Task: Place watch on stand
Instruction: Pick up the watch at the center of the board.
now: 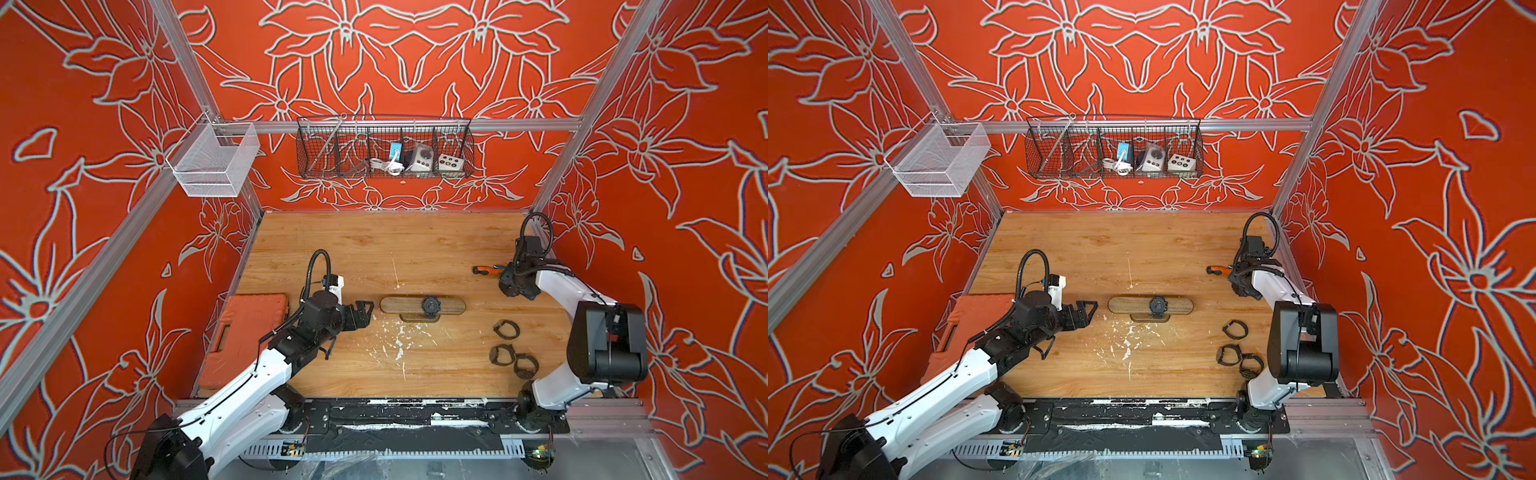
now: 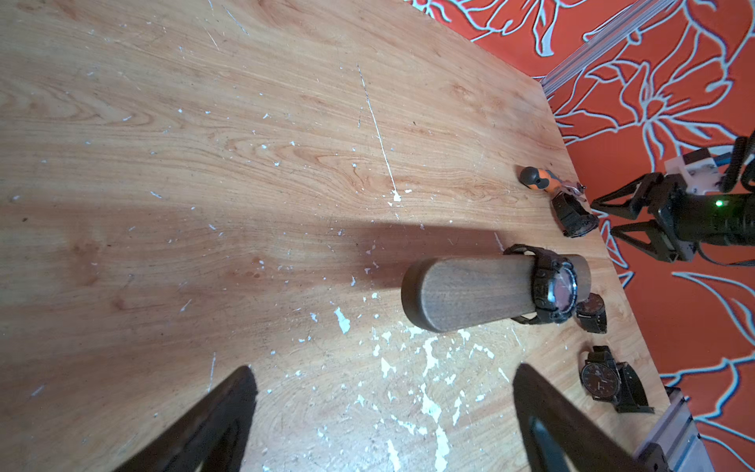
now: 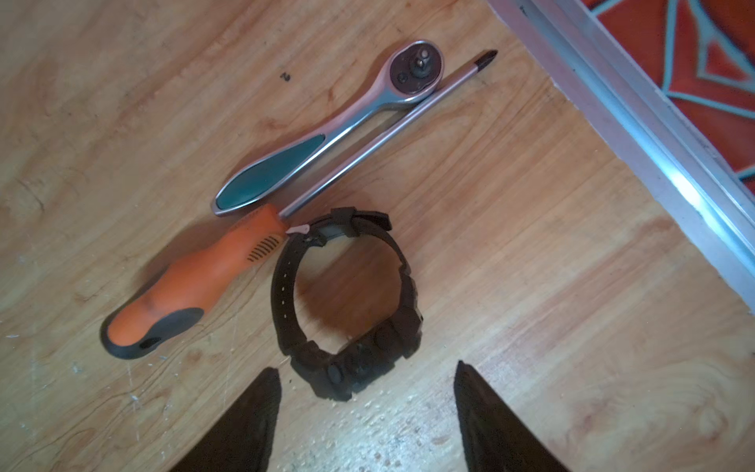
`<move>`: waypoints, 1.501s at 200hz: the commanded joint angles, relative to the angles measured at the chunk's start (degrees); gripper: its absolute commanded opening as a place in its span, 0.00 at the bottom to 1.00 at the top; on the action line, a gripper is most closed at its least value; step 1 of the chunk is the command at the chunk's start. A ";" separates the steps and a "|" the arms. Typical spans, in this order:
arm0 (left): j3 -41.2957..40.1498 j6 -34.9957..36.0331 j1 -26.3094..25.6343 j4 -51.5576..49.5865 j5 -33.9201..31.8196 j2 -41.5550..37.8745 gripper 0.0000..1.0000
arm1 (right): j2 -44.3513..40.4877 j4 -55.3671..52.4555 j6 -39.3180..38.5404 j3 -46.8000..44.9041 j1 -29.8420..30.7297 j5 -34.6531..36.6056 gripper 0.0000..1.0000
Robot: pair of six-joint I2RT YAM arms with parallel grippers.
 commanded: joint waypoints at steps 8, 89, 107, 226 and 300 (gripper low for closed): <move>-0.64 0.60 0.45 -0.01 -0.86 -1.20 0.95 | 1.56 -0.18 1.30 1.35 -0.18 1.18 0.70; -0.64 0.17 0.54 -0.30 -1.54 -0.70 0.95 | 6.44 -1.52 0.44 2.79 -0.39 3.53 0.65; -0.64 0.23 0.54 -0.34 -1.73 -0.78 0.95 | 5.64 -1.50 -0.31 2.28 -0.44 4.36 0.59; -0.38 0.13 0.46 -0.33 -1.82 -0.43 0.95 | 7.22 -0.88 -2.06 1.69 -1.26 3.88 0.45; -0.11 -0.49 0.49 -1.05 -2.09 -1.70 0.95 | 7.40 -0.70 -2.19 1.60 -1.23 3.30 0.22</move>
